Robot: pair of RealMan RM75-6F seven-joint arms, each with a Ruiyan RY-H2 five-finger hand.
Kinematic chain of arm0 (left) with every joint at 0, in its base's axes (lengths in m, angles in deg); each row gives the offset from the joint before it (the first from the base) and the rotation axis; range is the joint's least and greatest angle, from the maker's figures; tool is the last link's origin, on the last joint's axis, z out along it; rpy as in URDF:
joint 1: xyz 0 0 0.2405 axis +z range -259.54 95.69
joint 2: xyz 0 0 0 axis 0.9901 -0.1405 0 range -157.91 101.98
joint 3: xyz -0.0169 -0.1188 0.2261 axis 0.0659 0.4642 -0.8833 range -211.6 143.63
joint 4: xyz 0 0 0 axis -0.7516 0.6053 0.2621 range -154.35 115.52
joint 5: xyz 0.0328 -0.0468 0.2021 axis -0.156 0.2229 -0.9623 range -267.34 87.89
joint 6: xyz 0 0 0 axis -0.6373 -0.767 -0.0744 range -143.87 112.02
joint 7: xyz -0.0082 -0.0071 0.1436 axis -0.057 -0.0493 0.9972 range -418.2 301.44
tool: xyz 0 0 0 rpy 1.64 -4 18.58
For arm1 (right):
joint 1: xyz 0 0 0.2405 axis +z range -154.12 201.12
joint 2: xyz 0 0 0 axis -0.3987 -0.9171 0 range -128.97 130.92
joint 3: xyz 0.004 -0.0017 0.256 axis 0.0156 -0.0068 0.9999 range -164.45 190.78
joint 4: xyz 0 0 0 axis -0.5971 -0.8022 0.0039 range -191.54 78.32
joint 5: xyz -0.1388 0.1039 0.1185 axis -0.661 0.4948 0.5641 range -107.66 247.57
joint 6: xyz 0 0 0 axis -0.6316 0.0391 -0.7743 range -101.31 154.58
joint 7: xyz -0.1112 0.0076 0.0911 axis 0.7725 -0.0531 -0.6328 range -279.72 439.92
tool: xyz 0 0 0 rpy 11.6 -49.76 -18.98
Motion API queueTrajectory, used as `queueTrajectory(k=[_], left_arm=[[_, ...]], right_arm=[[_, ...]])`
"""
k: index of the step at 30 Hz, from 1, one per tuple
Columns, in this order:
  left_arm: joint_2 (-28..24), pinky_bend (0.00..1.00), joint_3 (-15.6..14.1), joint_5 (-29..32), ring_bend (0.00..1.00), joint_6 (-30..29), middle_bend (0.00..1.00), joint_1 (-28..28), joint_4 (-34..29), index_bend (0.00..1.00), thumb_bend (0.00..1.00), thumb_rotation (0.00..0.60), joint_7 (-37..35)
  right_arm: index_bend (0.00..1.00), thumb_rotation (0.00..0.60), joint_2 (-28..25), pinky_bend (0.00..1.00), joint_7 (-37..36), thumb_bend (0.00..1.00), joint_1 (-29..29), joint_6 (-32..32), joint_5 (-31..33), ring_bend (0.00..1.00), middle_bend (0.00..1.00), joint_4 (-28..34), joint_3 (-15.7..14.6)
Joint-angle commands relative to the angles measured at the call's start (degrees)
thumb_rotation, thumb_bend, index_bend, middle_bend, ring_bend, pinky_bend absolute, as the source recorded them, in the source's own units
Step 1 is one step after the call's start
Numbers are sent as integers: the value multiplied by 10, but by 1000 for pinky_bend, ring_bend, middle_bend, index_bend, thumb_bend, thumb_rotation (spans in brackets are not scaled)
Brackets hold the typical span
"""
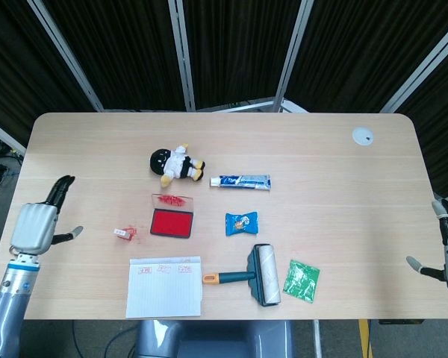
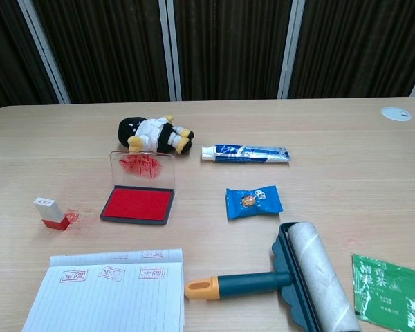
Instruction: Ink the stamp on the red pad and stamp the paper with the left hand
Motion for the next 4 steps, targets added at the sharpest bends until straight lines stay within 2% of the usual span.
queueTrajectory(k=[1,4], left_arm=[[-42,145,-12,0,151,-31,0,40,-57,0,0,600,16],[-74,8,-30,6,21,-31,0,57,-102,0,0,600,41]], right_arm=[[0,600,-3,0,-4,0,-1,-5,-9,0,0,3,-2],[0,600,-5,0,-4,0,-2,-11,-20,0,0,3,-4]])
